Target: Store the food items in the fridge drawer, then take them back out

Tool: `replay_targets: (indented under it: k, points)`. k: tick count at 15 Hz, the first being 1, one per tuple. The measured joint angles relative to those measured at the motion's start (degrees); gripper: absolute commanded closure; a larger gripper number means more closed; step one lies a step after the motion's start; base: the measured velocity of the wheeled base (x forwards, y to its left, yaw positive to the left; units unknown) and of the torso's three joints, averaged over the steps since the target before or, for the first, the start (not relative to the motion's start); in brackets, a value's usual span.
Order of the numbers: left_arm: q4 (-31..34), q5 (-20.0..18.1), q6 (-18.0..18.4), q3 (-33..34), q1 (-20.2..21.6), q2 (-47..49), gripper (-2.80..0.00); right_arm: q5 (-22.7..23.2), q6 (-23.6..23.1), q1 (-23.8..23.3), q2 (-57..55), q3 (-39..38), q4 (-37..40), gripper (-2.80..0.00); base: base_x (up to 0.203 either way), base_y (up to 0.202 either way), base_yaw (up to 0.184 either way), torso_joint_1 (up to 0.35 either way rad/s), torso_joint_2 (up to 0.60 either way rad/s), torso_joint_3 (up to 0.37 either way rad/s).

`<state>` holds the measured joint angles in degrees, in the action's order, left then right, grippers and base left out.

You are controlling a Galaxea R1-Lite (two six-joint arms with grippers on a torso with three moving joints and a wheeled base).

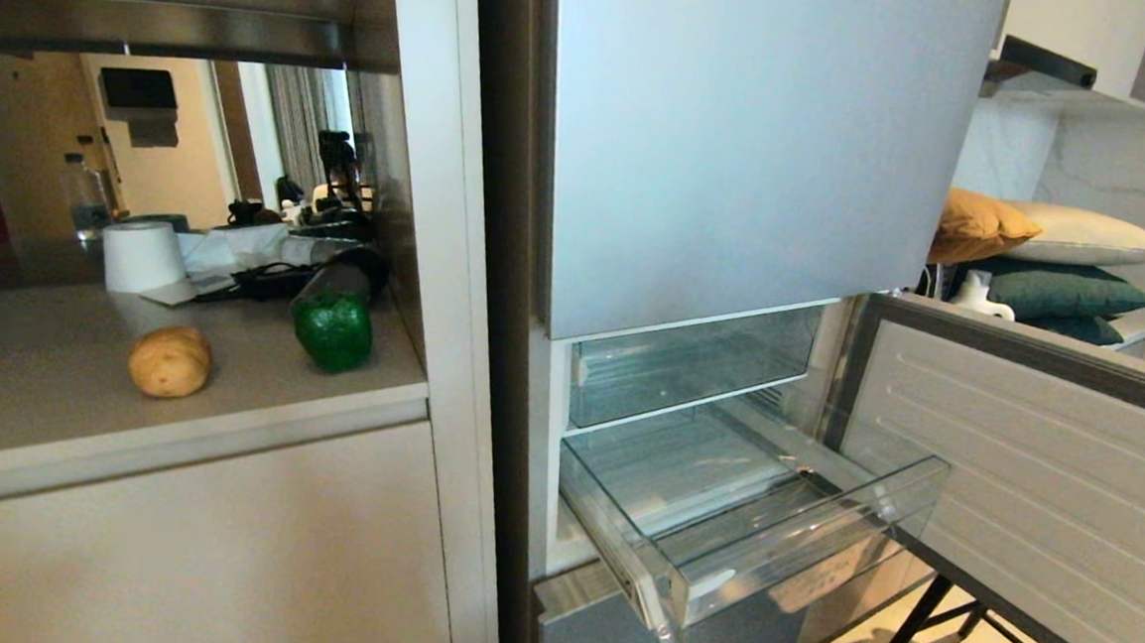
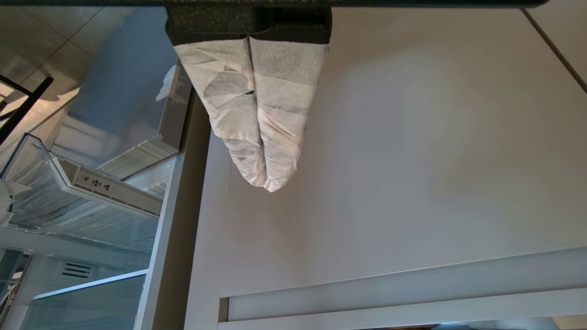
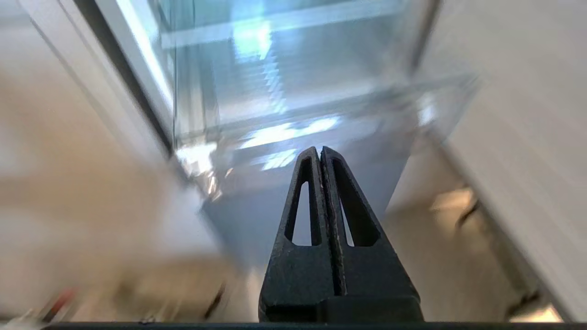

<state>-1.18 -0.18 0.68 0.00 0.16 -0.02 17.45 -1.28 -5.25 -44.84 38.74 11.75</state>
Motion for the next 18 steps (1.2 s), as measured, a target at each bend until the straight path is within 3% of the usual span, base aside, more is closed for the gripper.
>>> replay_targets:
  k: [4, 8, 11, 14, 18]
  points:
    - [-0.1, 0.0, -0.3, 0.0, 0.0, 0.0, 0.00, -6.1, -0.8, 0.0, 21.5, -16.5, -4.9, 0.00, 0.000, 0.000, 0.000, 0.000, 0.00, 0.000]
    - [-0.1, 0.0, -0.4, 0.0, 0.0, 0.0, 0.00, -9.9, -7.8, 1.6, 28.5, -35.8, -16.2, 0.00, 0.000, 0.000, 0.000, 0.000, 0.00, 0.000]
    - [-0.1, 0.0, -0.4, 0.0, 0.0, 0.0, 0.00, -12.2, -9.2, 3.8, 37.1, -38.4, -14.0, 0.00, 0.000, 0.000, 0.000, 0.000, 0.00, 0.000]
    - [-0.1, 0.0, -0.5, 0.0, 0.0, 0.0, 0.00, -15.7, -3.7, 4.9, 42.7, -38.5, -11.7, 0.00, 0.000, 0.000, 0.000, 0.000, 0.00, 0.000]
    - [-0.1, 0.0, -0.5, 0.0, 0.0, 0.0, 0.00, -16.4, -2.8, 5.2, 44.7, -38.6, -11.4, 0.00, 0.000, 0.000, 0.000, 0.000, 0.00, 0.000]
